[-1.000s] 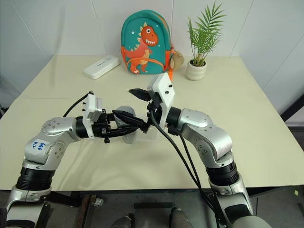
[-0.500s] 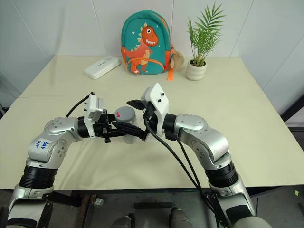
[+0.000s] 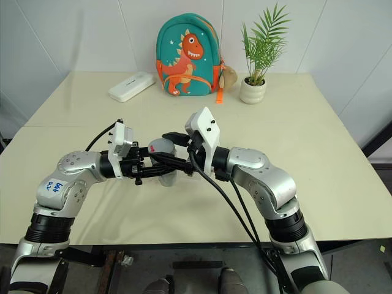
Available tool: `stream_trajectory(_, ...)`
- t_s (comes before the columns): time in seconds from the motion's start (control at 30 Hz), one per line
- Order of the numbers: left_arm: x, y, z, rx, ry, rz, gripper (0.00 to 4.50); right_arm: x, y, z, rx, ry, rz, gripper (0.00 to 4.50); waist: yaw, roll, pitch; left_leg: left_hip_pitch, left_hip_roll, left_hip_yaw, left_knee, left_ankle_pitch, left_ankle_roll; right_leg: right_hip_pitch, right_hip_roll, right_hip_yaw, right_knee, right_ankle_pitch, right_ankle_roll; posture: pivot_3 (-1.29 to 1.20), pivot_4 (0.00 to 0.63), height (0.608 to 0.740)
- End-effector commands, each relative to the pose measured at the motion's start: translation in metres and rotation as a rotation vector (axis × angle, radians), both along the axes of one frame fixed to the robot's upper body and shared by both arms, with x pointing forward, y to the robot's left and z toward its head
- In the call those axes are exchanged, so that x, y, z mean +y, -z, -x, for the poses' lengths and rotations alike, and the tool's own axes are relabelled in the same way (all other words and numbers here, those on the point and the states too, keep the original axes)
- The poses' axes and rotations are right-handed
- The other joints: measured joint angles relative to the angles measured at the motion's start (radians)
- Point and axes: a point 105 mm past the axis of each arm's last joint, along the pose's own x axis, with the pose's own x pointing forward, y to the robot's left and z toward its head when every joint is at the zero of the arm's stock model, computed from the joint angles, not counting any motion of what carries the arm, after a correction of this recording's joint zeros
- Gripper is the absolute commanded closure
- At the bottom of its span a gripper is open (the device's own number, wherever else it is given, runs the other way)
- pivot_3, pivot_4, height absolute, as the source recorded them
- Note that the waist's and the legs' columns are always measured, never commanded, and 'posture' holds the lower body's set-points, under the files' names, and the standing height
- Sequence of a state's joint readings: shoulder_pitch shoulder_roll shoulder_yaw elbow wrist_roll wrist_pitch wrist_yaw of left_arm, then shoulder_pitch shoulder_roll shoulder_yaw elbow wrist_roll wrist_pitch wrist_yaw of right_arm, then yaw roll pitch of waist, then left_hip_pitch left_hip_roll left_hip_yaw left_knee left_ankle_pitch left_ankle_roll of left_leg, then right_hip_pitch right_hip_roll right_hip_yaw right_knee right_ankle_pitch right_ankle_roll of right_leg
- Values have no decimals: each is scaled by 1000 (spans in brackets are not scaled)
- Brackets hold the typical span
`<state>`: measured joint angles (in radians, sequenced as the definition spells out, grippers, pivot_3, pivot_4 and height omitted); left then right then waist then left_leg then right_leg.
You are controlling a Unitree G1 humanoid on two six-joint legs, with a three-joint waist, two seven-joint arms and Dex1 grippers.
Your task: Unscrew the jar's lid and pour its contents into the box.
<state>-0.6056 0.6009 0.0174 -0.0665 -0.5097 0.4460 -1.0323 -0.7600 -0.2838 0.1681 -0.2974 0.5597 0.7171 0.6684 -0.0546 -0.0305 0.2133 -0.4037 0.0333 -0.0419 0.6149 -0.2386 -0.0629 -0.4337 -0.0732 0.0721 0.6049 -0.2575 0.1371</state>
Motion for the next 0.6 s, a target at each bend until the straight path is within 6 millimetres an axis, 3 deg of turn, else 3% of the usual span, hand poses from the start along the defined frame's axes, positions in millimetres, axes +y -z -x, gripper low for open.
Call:
stream_trajectory(0.03, 1, -14, 9, -24, 62, 26, 2434, -3, -9, 9, -20, -95, -23, 1998, 0, 0, 0, 0, 0, 0, 0, 0, 0, 0, 0, 0, 0, 0, 0, 0, 150, 740)
stream_trajectory(0.13, -2, -19, 19, -12, 178, -8, 2434, -21, 5, 20, -2, -309, 67, 1998, 1, 0, 0, 0, 0, 0, 0, 0, 0, 0, 0, 0, 0, 0, 0, 0, 150, 740)
stream_trajectory(0.27, -7, -30, 16, -35, 245, -21, 2434, -40, -3, 6, -12, -371, 117, 1998, 1, 0, 0, 0, 0, 0, 4, 0, 0, 2, 0, 0, -1, 1, 2, 0, 150, 740)
stream_trajectory(0.6, -18, -28, 22, -57, 301, 10, 2434, -44, -16, -1, -54, -420, 131, 1998, -1, 1, 1, 0, 0, -1, 6, 0, 0, 1, 2, 1, 4, 0, 1, 0, 150, 740)
